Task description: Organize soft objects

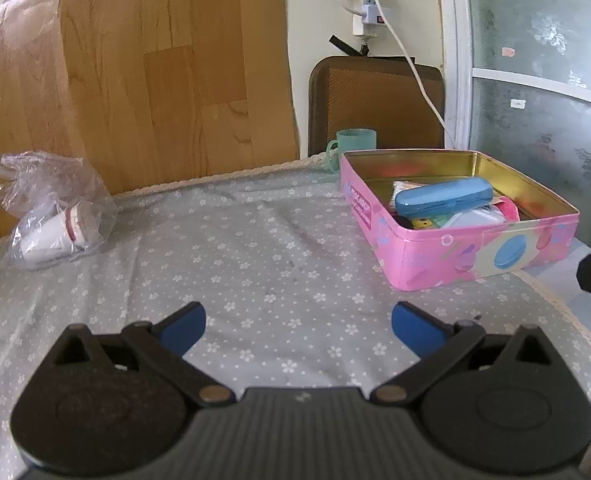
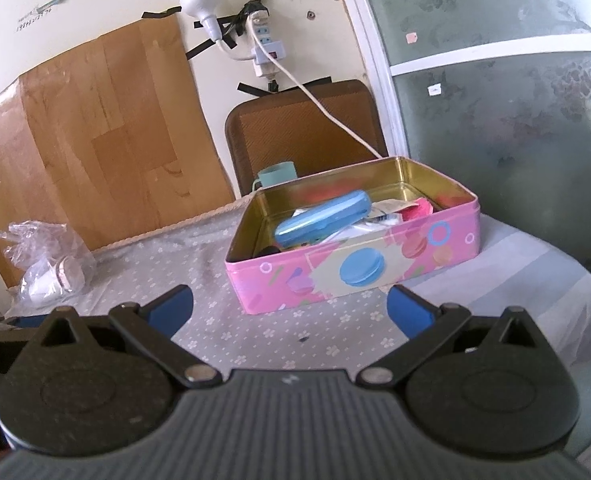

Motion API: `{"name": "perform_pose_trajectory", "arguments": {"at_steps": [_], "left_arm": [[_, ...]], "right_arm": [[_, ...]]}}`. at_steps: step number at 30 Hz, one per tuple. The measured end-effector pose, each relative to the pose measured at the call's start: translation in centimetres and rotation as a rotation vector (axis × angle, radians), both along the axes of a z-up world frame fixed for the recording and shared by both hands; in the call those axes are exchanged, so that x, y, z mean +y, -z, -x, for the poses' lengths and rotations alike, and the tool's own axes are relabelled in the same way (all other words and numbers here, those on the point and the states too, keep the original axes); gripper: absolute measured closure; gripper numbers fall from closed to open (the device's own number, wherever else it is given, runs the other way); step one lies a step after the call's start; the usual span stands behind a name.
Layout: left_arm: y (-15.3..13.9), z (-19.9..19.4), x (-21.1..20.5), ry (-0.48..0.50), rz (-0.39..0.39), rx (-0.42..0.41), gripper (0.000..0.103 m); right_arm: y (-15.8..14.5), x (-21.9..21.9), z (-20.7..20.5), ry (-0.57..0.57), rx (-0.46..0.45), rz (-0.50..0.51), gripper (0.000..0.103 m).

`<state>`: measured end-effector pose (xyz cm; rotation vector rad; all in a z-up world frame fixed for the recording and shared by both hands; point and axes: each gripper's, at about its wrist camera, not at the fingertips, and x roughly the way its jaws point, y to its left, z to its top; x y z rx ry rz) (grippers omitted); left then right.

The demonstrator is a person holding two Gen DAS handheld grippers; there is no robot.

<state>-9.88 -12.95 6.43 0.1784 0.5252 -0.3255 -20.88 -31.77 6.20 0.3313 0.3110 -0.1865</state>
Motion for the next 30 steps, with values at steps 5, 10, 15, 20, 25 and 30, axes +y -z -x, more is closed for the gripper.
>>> {"name": "perform_pose_trajectory", "arguments": {"at_steps": [5, 10, 15, 20, 25, 30], "left_arm": [[-0.4, 0.4, -0.1, 0.012, 0.001, -0.016, 0.0], [-0.6, 0.7, -0.2, 0.031, 0.007, -0.022, 0.0], [-0.6, 0.7, -0.5, 0.048, -0.002, -0.021, 0.0], [-0.5, 1.0, -0.8, 0.077, -0.006, -0.025, 0.0], [-0.7, 1.3, -1.9, 0.12, -0.011, -0.025, 0.0], [-0.6, 1.7, -2.5, 0.14, -0.026, -0.016, 0.0]], "right_arm": [[-0.1, 0.4, 0.4, 0.02, -0.02, 0.032, 0.0], [-0.1, 0.3, 0.6, 0.033, -0.029, 0.042, 0.0], [0.1, 0.1, 0.6, 0.037, -0.026, 0.037, 0.0], [0.3, 0.2, 0.3, 0.039, -0.015, 0.038, 0.0], [0.5, 0.0, 0.5, 0.047, -0.016, 0.032, 0.0], [0.7, -0.4, 0.8, 0.047, -0.019, 0.024, 0.0]]}}
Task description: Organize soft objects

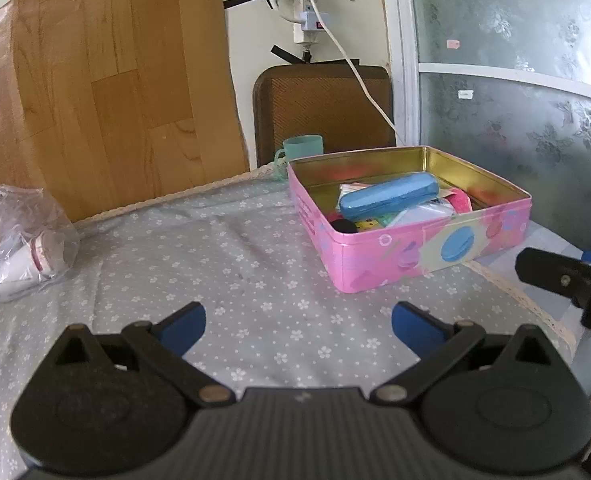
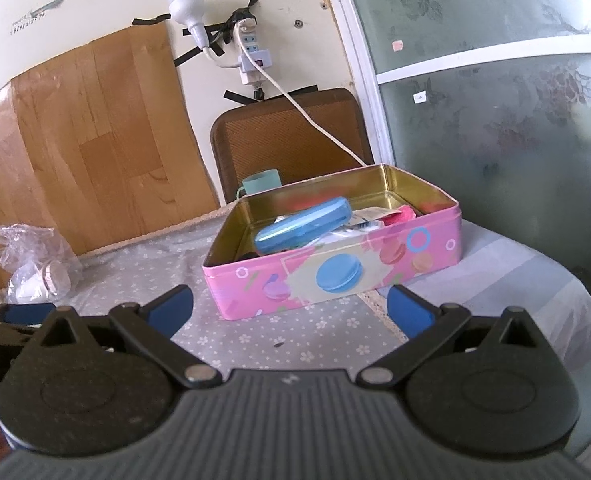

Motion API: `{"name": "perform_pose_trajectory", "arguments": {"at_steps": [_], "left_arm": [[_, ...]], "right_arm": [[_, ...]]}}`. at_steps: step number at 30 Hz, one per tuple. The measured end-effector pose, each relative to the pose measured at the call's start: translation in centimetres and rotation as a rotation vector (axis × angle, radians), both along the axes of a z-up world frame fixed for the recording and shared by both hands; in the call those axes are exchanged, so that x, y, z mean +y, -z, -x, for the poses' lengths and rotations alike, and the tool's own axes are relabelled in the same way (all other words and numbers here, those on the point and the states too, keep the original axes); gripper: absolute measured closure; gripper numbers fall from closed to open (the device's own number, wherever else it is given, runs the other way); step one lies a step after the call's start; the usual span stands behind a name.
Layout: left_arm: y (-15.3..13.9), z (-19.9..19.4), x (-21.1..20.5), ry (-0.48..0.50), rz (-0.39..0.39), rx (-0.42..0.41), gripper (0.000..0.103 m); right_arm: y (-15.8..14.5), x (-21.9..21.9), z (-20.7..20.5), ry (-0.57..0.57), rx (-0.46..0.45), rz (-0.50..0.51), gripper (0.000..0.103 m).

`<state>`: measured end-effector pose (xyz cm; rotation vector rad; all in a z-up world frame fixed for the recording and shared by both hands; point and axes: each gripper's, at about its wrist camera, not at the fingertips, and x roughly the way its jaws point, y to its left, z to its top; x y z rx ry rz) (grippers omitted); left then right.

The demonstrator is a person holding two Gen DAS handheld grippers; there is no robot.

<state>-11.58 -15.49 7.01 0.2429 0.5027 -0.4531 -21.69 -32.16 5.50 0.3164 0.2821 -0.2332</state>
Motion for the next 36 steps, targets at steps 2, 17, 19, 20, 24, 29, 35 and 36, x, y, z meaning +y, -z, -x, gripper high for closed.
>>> {"name": "perform_pose_trajectory", "arguments": {"at_steps": [2, 17, 19, 20, 24, 29, 35, 36], "left_arm": [[-0.2, 0.0, -0.1, -0.002, 0.008, 0.003, 0.0], [-2.3, 0.3, 0.9, -0.048, 0.014, -0.057, 0.0], [-2.2, -0.1, 1.1, -0.045, 0.028, -0.016, 0.0], [-2.1, -0.3, 1.2, -0.047, 0.033, 0.0, 0.0], [-1.9, -0.6, 1.3, -0.059, 0.031, 0.012, 0.0], [-1.7, -0.5, 1.3, -0.05, 0.036, 0.023, 0.0], [-1.5, -0.6, 1.6, -0.047, 0.026, 0.031, 0.0], [-1.5, -0.6, 1.7, -0.047, 0.028, 0.034, 0.0]], "right_arm": [[0.0, 0.0, 0.0, -0.006, 0.002, 0.0, 0.0], [0.0, 0.4, 0.4, -0.003, -0.011, 0.019, 0.0], [0.0, 0.6, 0.4, -0.009, -0.011, 0.02, 0.0], [0.0, 0.7, 0.3, -0.011, -0.009, 0.022, 0.0], [-0.2, 0.7, 0.2, -0.015, -0.007, 0.026, 0.0], [-0.3, 1.0, 0.3, -0.008, -0.004, 0.036, 0.0], [-0.3, 1.2, -0.1, -0.019, 0.007, 0.042, 0.0], [-0.4, 1.3, -0.2, -0.026, 0.008, 0.045, 0.0]]}}
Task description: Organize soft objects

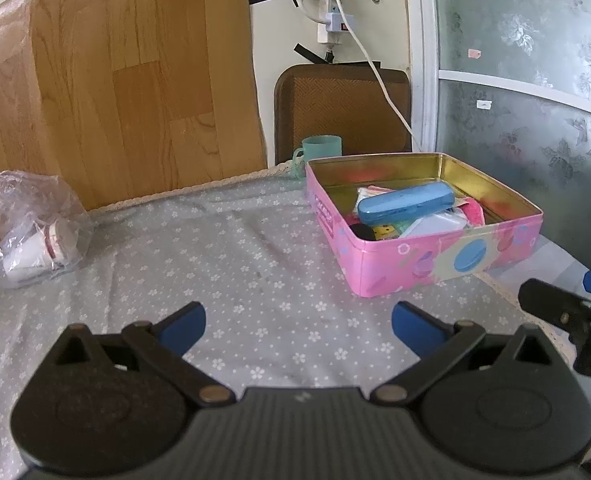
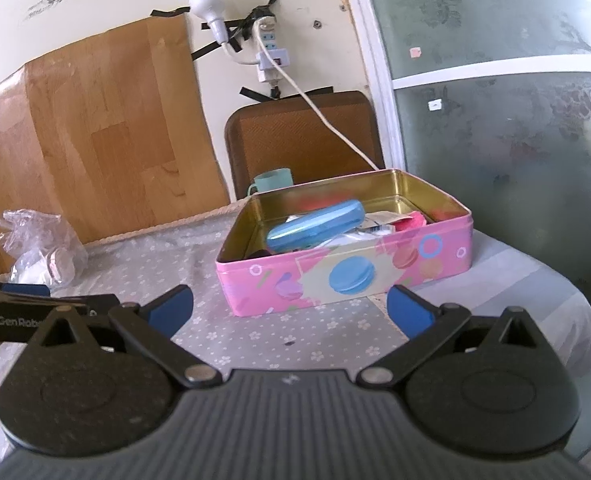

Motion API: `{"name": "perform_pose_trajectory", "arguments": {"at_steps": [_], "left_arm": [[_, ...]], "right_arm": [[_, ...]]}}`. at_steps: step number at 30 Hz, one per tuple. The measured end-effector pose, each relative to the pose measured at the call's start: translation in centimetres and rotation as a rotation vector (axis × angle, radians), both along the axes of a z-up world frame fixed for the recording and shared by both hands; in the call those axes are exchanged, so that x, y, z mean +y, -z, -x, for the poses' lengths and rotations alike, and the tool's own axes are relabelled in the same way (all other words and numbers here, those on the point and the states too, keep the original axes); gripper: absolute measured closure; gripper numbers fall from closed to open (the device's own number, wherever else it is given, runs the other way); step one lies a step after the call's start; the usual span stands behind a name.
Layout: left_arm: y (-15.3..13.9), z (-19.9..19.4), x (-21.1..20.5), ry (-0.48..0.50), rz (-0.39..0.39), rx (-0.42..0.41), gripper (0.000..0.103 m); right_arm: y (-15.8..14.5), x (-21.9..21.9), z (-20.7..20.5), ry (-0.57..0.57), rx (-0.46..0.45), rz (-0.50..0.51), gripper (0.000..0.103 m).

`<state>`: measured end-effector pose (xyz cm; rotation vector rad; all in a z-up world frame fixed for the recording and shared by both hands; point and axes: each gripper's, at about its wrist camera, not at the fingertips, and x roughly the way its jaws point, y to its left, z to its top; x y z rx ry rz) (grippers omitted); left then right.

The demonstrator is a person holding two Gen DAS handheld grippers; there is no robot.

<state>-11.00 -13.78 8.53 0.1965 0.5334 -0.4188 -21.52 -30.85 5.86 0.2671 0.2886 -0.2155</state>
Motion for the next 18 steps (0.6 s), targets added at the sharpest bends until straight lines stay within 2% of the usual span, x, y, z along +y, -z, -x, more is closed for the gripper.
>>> {"name": "perform_pose_trajectory", "arguments": {"at_steps": [18], "left_arm": [[-0.3, 0.0, 1.1, 0.054, 0.059, 0.014, 0.0]], "right_arm": [[-0.7, 1.2, -0.5, -0.01, 0.023, 0.042, 0.0]]}}
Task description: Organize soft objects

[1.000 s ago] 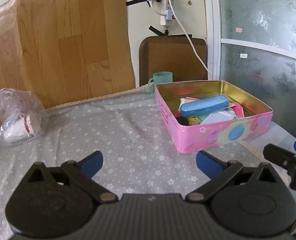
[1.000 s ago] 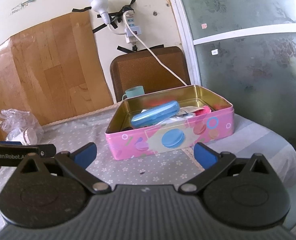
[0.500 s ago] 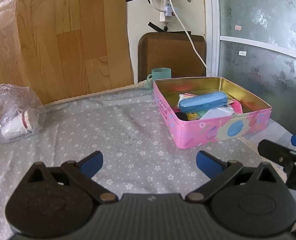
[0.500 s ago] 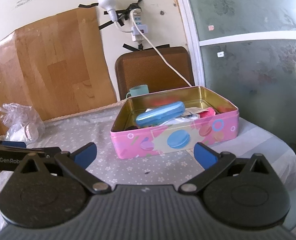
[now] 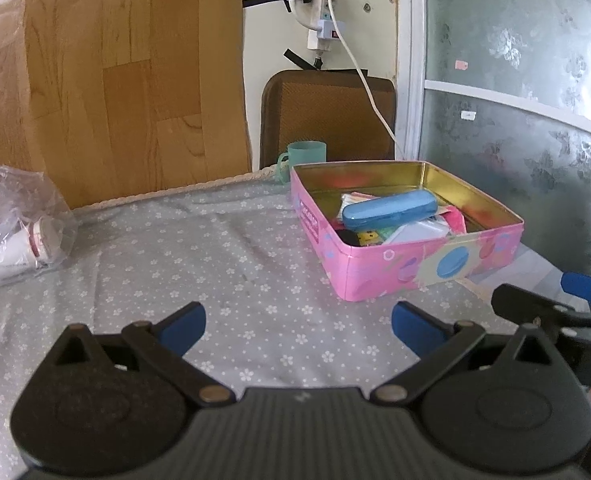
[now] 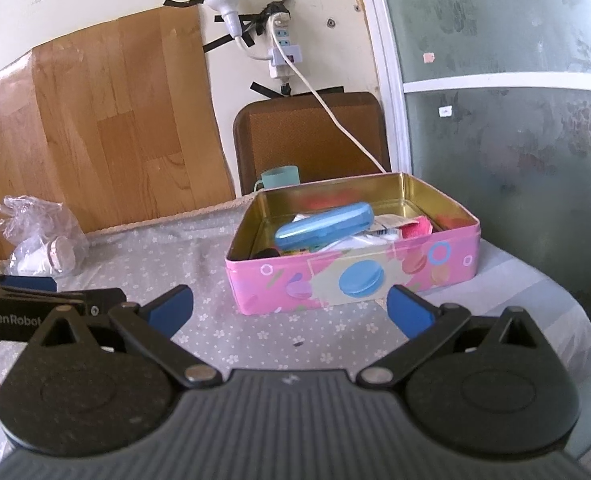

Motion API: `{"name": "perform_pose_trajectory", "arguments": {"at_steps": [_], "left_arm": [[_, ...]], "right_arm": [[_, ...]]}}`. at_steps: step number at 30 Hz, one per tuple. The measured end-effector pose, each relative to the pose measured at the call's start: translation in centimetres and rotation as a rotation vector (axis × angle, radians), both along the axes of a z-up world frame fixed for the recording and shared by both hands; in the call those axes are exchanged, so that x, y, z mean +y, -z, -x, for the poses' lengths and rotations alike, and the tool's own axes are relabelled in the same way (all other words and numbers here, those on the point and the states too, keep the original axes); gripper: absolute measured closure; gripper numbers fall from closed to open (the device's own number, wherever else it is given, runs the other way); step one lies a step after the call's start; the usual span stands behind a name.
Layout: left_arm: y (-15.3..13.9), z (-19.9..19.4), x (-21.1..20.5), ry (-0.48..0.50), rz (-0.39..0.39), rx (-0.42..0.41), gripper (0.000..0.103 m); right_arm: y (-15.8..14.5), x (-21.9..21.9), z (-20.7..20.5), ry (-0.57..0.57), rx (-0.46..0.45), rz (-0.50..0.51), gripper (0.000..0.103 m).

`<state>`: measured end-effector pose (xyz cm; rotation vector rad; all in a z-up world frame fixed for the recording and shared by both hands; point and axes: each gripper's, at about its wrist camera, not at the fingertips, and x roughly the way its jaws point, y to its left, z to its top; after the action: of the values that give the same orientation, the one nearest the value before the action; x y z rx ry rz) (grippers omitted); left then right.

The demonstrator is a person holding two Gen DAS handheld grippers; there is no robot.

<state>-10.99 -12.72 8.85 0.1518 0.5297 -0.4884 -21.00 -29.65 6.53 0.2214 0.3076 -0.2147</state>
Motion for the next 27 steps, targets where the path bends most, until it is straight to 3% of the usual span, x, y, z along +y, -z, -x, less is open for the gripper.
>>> {"name": "perform_pose_trajectory", "arguments": {"at_steps": [27], "left_arm": [[-0.3, 1.0, 1.4, 0.029, 0.035, -0.015, 0.0]], "right_arm": [[-0.5, 1.8, 0.9, 0.01, 0.008, 0.034, 0.0]]}}
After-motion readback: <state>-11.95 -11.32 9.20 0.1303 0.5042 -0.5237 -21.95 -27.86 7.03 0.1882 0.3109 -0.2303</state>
